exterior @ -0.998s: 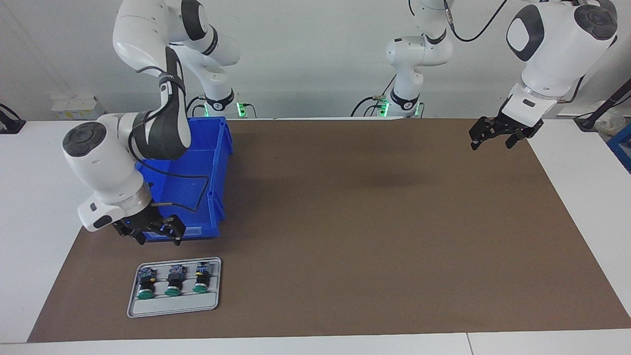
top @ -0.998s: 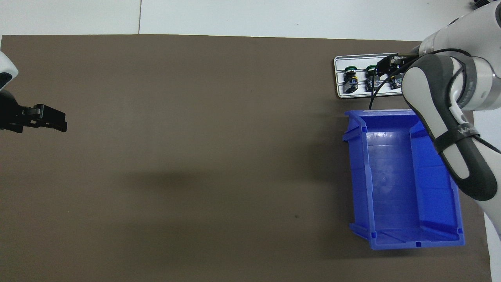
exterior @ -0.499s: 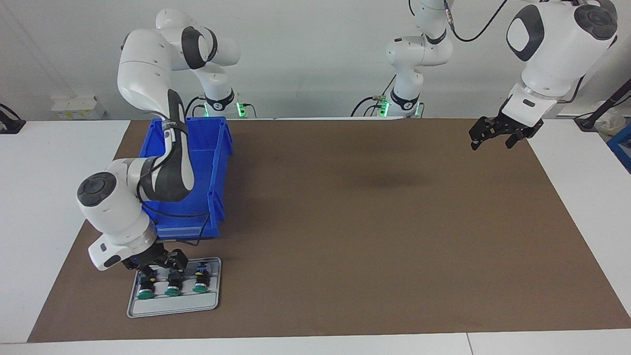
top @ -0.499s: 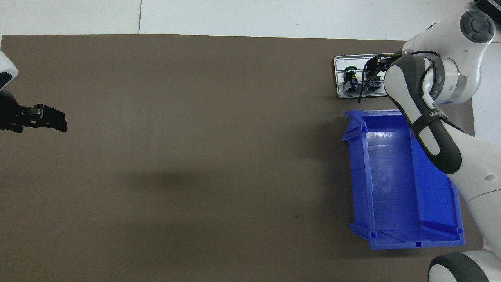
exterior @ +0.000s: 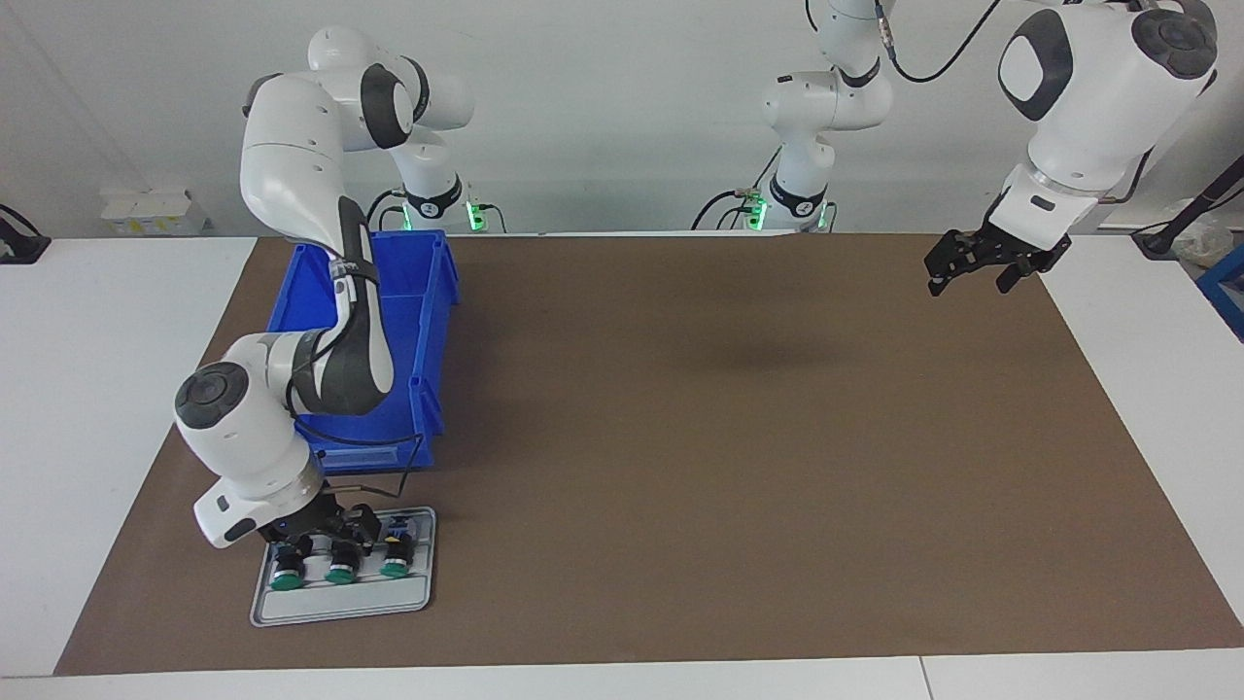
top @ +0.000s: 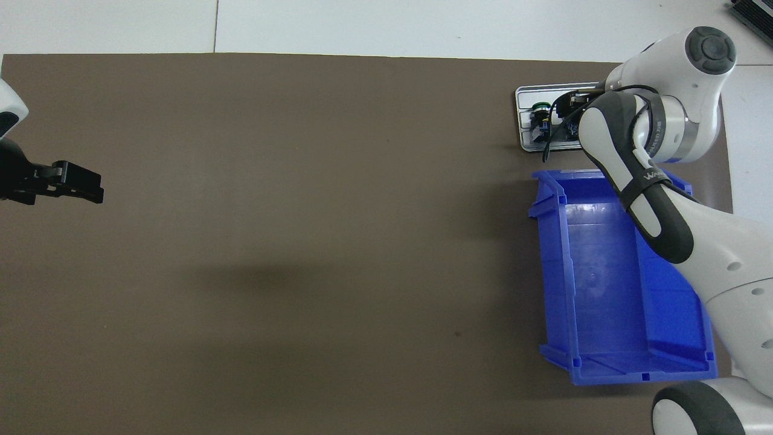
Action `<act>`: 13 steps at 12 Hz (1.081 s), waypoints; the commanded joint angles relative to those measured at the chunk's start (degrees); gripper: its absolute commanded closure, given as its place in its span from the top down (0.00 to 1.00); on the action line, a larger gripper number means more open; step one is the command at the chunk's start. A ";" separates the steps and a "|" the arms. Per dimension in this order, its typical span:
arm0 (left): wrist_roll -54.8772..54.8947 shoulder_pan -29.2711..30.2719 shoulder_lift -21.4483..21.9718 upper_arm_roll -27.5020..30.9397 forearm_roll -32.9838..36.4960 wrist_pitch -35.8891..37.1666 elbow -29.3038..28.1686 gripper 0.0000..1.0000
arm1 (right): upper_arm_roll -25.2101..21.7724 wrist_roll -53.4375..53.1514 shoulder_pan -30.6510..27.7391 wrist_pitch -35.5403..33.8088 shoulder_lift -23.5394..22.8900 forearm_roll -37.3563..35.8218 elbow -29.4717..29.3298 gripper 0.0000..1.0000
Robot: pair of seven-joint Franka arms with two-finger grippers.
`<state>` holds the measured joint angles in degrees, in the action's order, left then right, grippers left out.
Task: Place and press button with both arms
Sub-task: 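Reach the right gripper to the metal tray and grasp a button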
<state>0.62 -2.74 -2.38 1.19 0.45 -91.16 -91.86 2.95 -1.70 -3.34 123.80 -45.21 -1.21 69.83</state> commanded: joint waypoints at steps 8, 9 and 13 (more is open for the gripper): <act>-0.27 0.19 1.24 -0.23 0.96 -1.04 -1.65 1.00 | 0.48 1.53 -0.97 0.74 0.91 -0.73 4.34 0.59; -0.18 0.19 1.24 -0.23 0.96 -0.95 -1.65 1.00 | 0.48 1.35 -1.05 -0.05 1.08 -0.73 4.08 0.29; -0.18 0.19 1.24 -0.23 0.96 -1.04 -1.65 1.00 | 0.31 -2.24 -0.71 -0.93 4.06 -0.64 5.22 0.00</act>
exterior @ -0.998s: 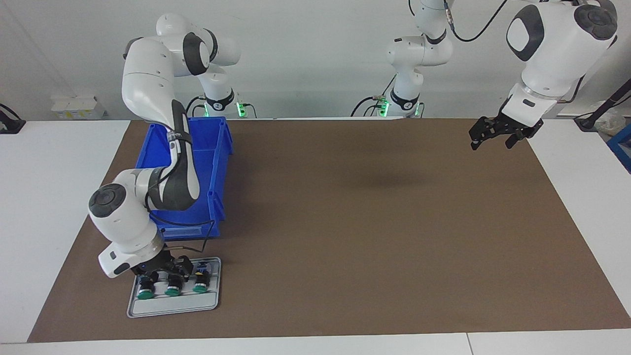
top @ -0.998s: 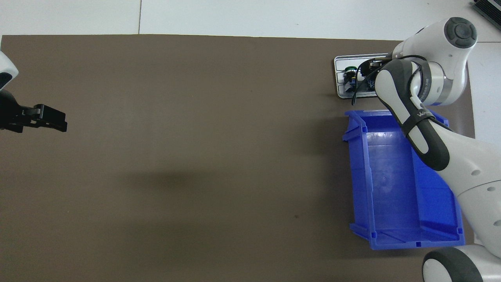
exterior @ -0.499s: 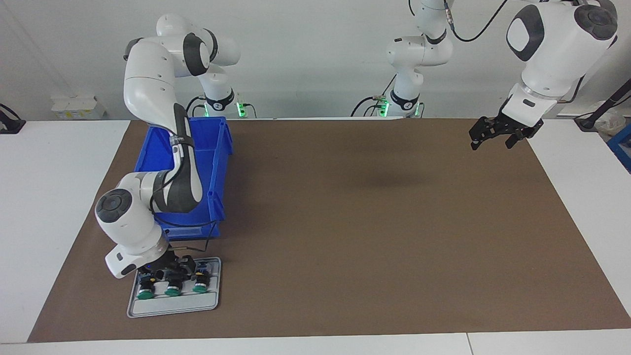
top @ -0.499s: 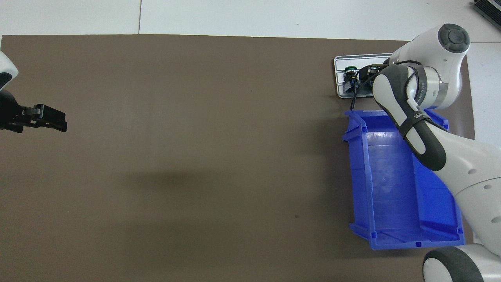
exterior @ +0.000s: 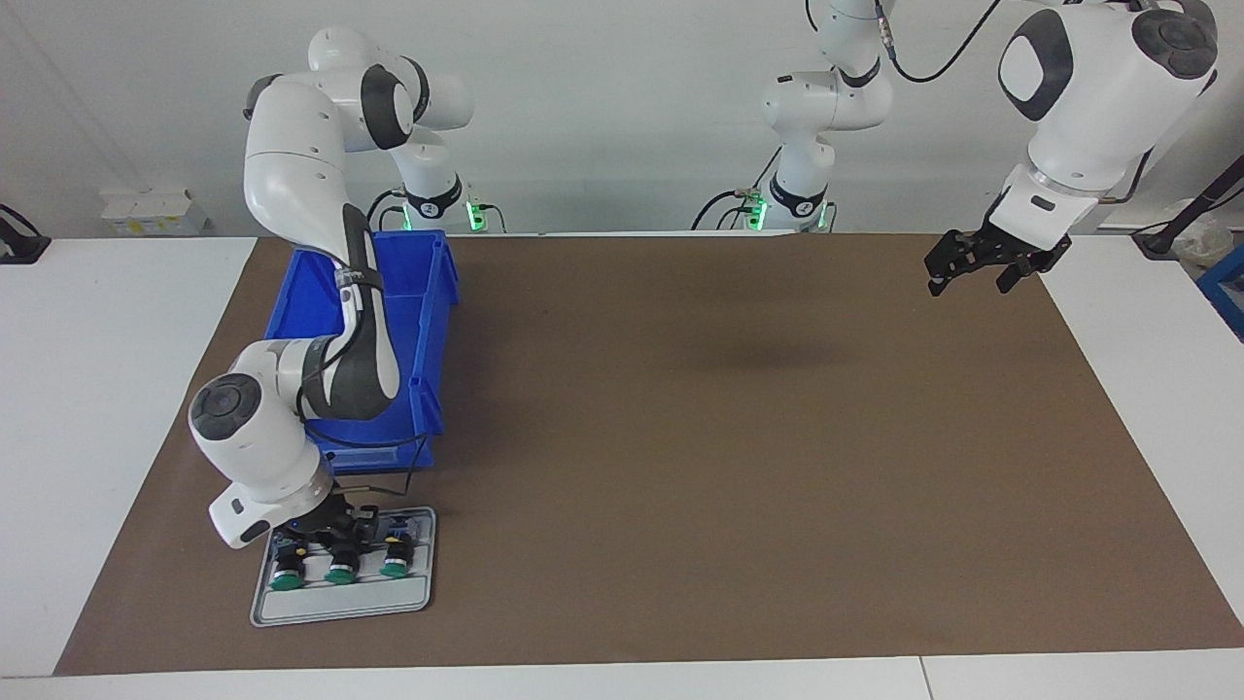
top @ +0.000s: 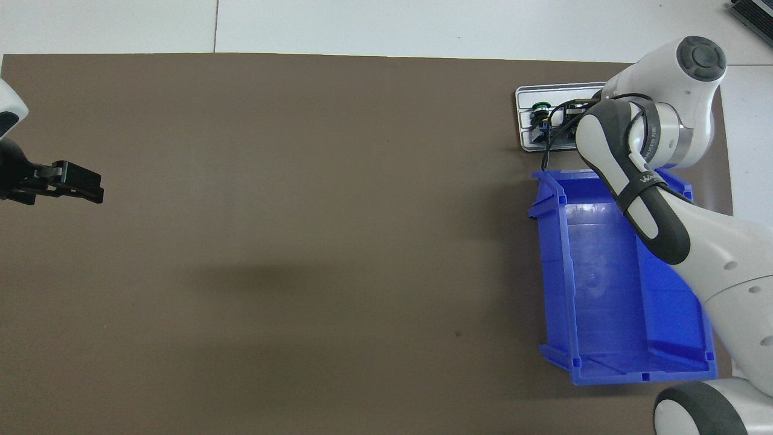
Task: Place and press button with both arms
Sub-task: 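Carry the button with the right gripper to the table center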
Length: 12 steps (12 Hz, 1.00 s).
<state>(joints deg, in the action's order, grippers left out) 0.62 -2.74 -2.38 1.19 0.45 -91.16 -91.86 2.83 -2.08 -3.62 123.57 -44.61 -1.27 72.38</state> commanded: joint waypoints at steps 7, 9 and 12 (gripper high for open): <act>-0.18 0.19 1.24 -0.23 0.96 -1.04 -1.65 1.00 | 0.24 -22.66 4.40 -5.70 9.98 -0.84 3.65 0.00; -0.27 0.19 1.24 -0.23 0.96 -1.04 -1.65 1.00 | 0.07 -32.14 8.08 -5.71 9.98 -1.80 3.38 0.00; -0.27 0.19 1.24 -0.23 0.95 -1.04 -1.65 1.00 | 0.15 -55.03 14.41 -5.53 9.98 -5.84 3.12 0.00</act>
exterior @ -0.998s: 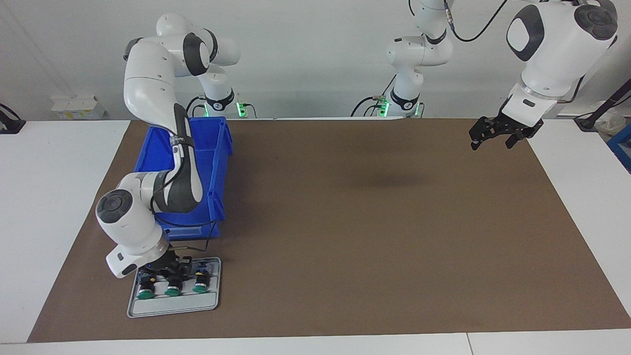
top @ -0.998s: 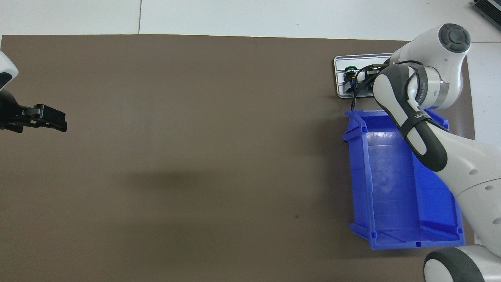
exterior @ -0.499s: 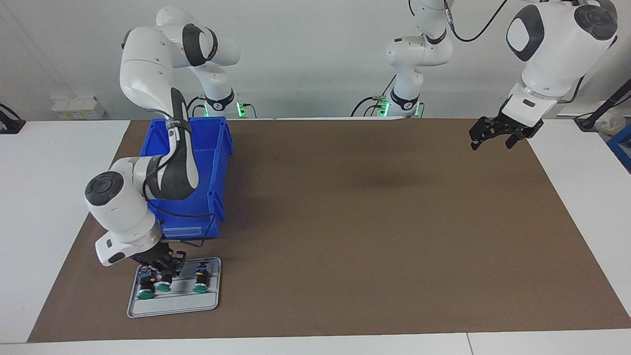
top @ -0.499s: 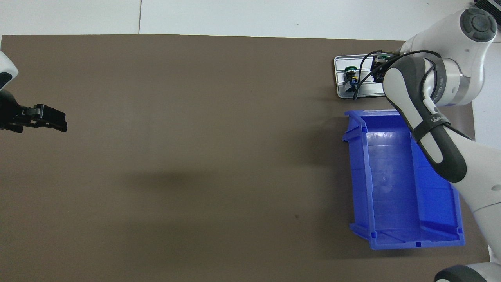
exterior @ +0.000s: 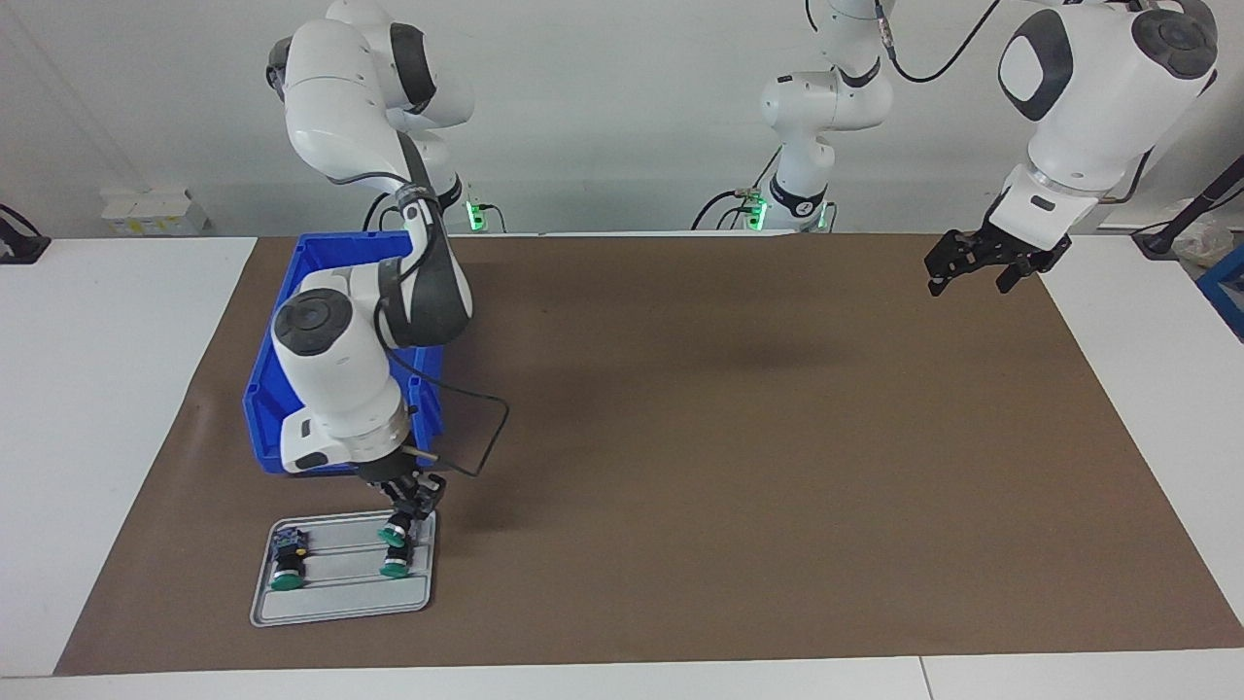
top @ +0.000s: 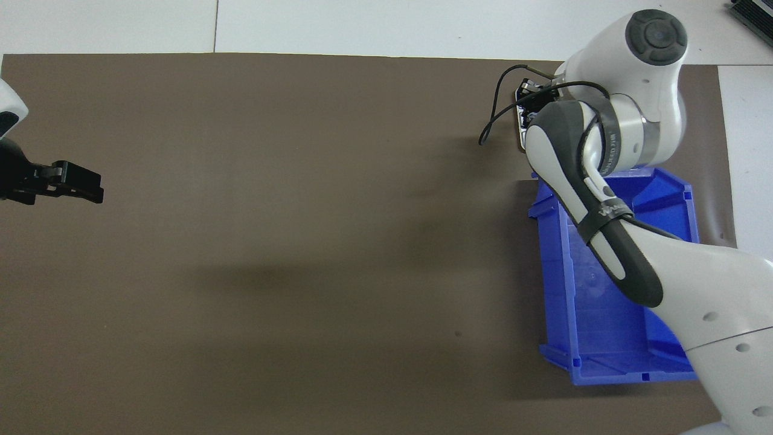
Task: Place and press button with both arms
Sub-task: 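Carry the button with the right gripper to the table center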
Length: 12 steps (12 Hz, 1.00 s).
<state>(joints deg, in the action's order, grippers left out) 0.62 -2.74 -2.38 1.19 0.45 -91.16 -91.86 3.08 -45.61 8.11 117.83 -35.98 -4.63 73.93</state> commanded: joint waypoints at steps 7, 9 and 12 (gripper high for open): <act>-0.27 0.19 1.24 -0.23 0.96 -0.95 -1.65 1.00 | -0.09 -57.26 19.90 -1.01 0.04 -4.78 0.78 0.00; -0.27 0.19 1.24 -0.23 0.87 -0.95 -1.65 1.00 | -0.09 -65.18 23.51 -1.28 -0.57 -4.95 0.77 0.00; -0.27 0.19 1.24 -0.23 0.96 -0.95 -1.65 1.00 | 0.00 -77.39 28.09 -1.02 -2.42 -6.97 0.60 0.00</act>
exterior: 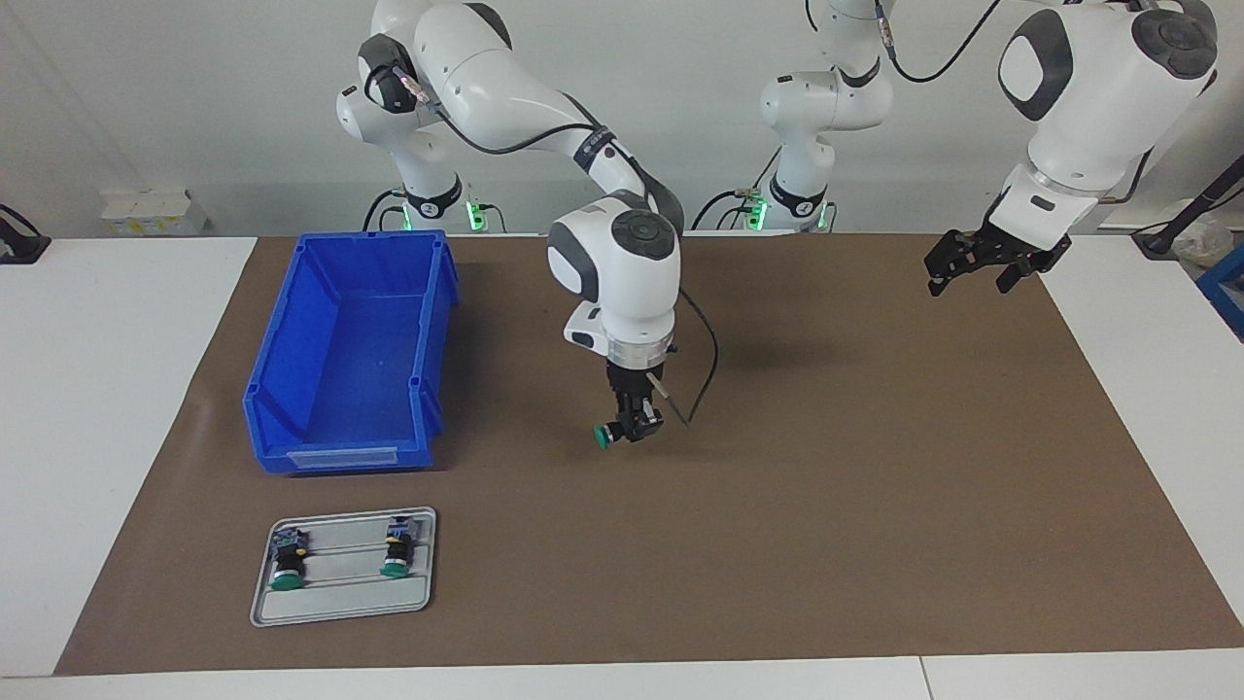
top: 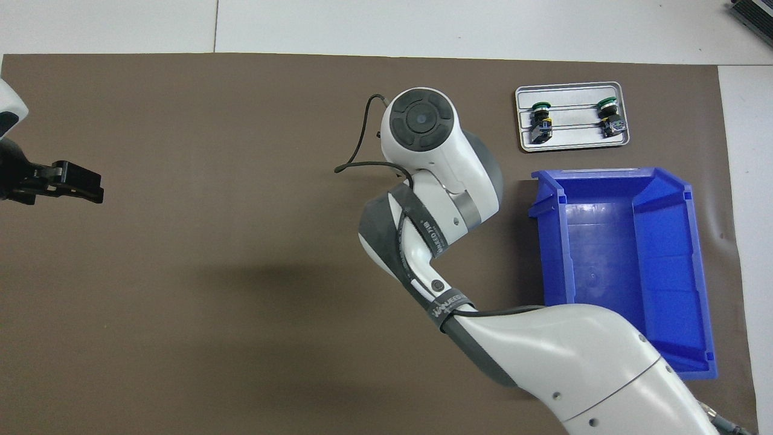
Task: Place and press button with both arms
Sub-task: 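Carry the button with the right gripper to the table center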
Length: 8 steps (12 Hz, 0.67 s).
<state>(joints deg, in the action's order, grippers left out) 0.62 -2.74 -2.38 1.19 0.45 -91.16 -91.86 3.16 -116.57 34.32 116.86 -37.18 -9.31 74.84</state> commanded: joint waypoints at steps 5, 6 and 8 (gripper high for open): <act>-0.27 0.19 1.24 -0.23 0.95 -0.95 -1.65 1.00 | 0.35 -20.53 4.78 1.52 -1.58 -1.15 -0.13 0.00; -0.18 0.19 1.24 -0.23 0.87 -0.95 -1.65 1.00 | 0.44 -21.58 4.79 1.79 -1.58 -0.11 -0.05 0.00; -0.27 0.19 1.24 -0.23 0.95 -0.95 -1.65 1.00 | 0.44 -21.86 5.57 3.97 -1.32 1.40 2.92 0.00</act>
<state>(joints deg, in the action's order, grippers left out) 0.62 -2.74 -2.38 1.19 0.45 -91.16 -91.86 3.31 -137.11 39.60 118.29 -38.73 -8.96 75.16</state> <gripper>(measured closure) 0.000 0.595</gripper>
